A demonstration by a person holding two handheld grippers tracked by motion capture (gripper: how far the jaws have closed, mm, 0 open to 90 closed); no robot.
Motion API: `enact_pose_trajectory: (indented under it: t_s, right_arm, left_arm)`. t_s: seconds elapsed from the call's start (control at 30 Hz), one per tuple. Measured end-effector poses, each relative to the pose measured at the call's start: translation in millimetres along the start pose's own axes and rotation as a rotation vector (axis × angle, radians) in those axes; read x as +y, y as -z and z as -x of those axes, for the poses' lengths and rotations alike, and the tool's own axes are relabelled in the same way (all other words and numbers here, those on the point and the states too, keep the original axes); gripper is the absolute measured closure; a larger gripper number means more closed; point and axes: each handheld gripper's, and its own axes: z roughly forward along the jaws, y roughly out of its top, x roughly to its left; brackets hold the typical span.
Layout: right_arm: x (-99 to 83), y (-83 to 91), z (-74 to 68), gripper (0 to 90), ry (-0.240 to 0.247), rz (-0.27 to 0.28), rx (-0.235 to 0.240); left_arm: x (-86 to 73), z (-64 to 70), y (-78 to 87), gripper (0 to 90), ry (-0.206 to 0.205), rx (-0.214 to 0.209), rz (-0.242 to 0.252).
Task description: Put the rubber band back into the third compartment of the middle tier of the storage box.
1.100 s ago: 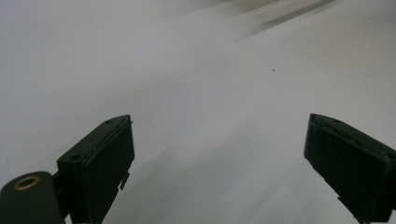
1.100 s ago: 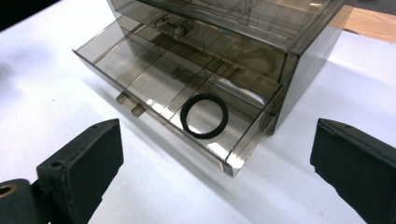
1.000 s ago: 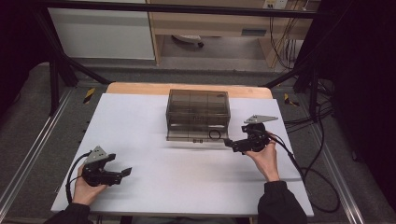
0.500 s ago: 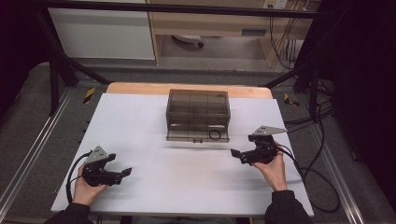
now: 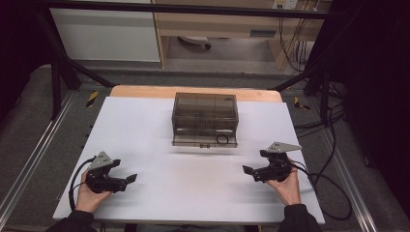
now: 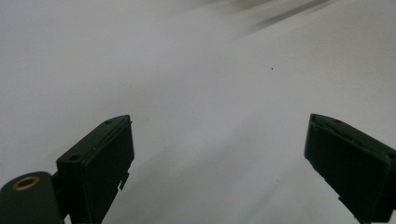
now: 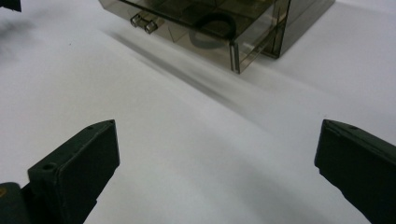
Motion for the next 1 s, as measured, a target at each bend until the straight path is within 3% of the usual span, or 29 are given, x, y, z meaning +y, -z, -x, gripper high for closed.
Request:
enact_pose_trajectory:
  t_s: [0.43,0.7,1.0]
  right_arm:
    - [-30.5,5.9,7.5,0.6,-0.035,-0.032,0.008]
    - [-37.4,10.2,10.4,0.6,-0.040,-0.016,0.014]
    - [-39.0,9.4,10.4,0.6,-0.036,-0.036,0.011]
  left_arm:
    - [0.0,0.8,-0.6,8.0,-0.004,-0.005,-0.003]
    - [0.0,1.4,-0.7,8.0,-0.007,-0.009,-0.002]
    - [0.0,1.6,-0.9,7.9,-0.010,-0.010,-0.006]
